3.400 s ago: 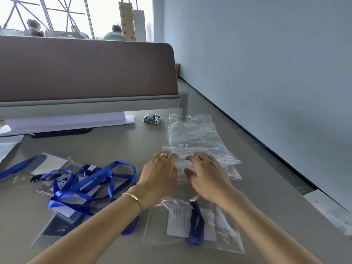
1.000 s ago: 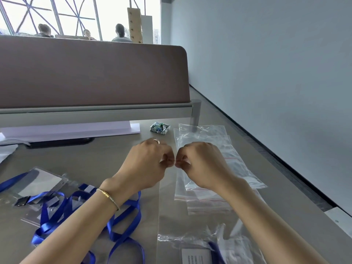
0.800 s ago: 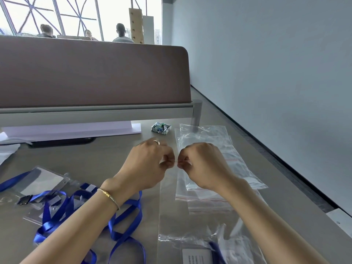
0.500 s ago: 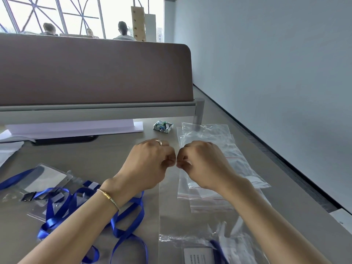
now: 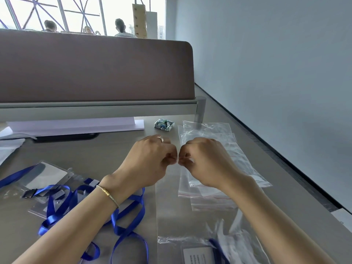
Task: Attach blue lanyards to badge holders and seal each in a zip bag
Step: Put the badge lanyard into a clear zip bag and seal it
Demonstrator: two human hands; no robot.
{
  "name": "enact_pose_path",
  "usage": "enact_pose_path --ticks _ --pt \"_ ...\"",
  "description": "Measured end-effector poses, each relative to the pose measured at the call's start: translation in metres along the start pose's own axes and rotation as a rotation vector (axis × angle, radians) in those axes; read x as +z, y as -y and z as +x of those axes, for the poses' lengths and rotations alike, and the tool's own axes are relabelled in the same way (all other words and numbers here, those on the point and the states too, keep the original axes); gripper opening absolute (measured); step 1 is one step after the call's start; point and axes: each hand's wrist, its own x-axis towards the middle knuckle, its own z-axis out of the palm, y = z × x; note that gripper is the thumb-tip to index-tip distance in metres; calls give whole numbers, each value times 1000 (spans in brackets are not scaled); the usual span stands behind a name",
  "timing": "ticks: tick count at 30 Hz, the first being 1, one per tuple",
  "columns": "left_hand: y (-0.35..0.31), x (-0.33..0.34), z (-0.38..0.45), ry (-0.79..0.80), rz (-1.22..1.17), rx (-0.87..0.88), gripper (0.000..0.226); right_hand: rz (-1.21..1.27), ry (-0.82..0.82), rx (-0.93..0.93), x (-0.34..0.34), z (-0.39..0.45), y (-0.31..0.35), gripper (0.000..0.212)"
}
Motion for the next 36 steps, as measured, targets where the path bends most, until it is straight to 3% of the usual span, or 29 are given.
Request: enact_pose_path --ticks 4,9,13,18,36 --pt "5 -4 1 -3 -35 -43 14 30 -9 59 -5 -1 -6 7" --pt "0 -9 1 68 18 -28 10 -38 -22 3 -3 -1 0 13" --pt "-5 -6 2 37 14 11 4 -41 -35 -27 -3 -1 3 13" --pt "-1 -6 1 5 3 -3 15 42 -11 65 -7 0 -3 5" --pt "10 -7 1 37 -61 -66 15 123 81 129 -12 -3 -25 9"
